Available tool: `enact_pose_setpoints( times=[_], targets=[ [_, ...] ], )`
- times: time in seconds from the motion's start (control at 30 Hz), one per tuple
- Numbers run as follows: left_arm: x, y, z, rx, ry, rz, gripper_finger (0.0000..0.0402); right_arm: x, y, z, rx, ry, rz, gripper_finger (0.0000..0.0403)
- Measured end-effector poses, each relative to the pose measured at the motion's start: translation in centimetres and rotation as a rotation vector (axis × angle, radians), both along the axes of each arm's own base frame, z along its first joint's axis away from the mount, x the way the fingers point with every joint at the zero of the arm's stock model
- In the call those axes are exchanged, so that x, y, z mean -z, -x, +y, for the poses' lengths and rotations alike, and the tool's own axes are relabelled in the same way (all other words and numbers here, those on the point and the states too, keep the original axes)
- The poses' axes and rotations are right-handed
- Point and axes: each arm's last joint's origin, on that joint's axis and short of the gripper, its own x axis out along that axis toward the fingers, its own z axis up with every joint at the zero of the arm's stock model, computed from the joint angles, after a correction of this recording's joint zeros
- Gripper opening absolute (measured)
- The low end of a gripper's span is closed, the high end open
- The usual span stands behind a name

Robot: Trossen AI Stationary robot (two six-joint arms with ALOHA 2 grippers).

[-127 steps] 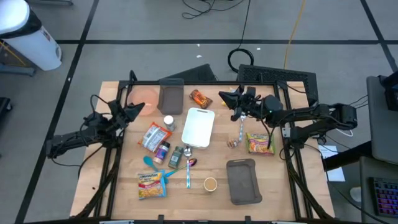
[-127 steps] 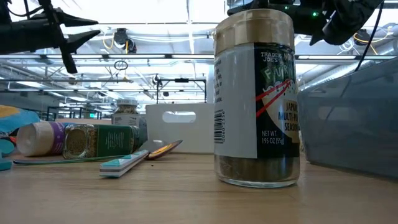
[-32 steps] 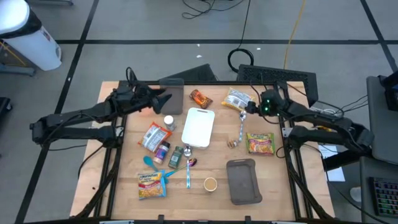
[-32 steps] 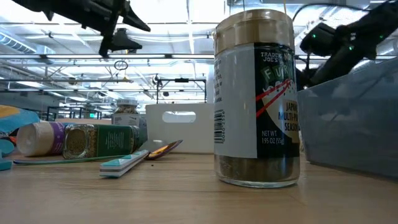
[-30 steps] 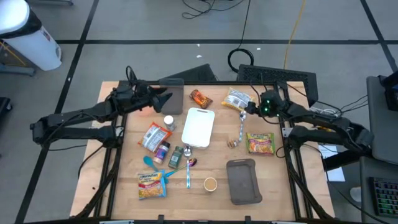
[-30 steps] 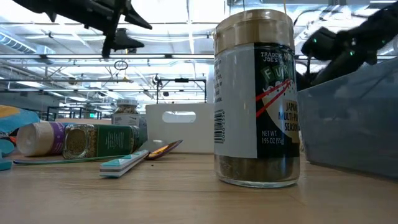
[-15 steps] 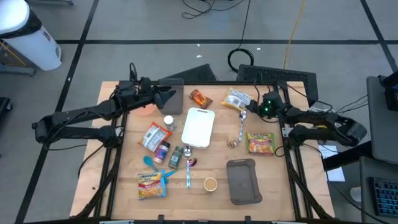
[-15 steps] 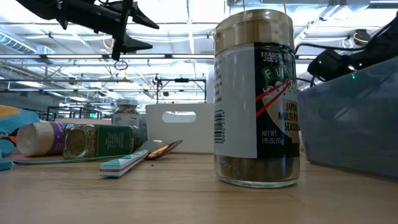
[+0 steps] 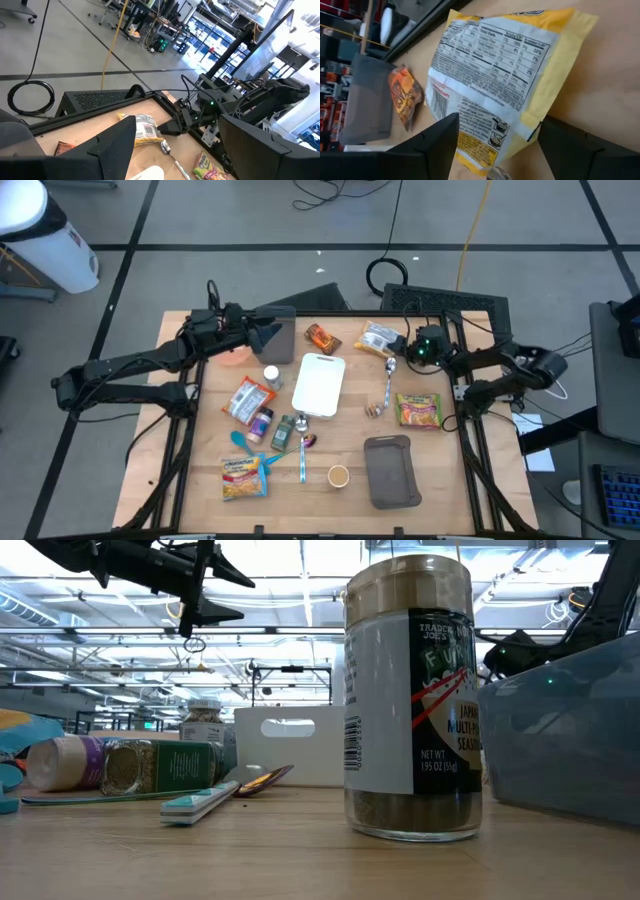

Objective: Pick & Place Food Item
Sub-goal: Put the yellow noodle pack into the top black bin

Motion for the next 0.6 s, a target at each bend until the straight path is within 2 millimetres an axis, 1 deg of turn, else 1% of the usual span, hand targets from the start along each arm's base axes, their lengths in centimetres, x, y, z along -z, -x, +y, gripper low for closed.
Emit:
enact_pose_setpoints(
  times=[0.1, 0.2, 0.37, 0.6],
  targets=[
    [0.0, 0.0, 0.0, 0.0, -0.006, 0.003, 0.0294, -0.04, -0.03, -0.03, 0.0, 0.007, -0.007, 0.0231],
    [0.0, 0.0, 0.01, -0.003, -0.011, 0.005, 0.0294, -0.04, -0.04, -0.03, 0.0, 0.009, -0.005, 0.0201],
    [0.0, 0.03, 0.06, -0.02, -0.028, 0.014, 0.0294, -0.02, 0.05, -0.12, 0.039, 0.026, 0.014, 0.0137],
    [0.0, 0.04, 0.08, -0.025, -0.028, 0.014, 0.0294, -0.01, 0.07, -0.12, 0.041, 0.03, 0.019, 0.0045]
  ],
)
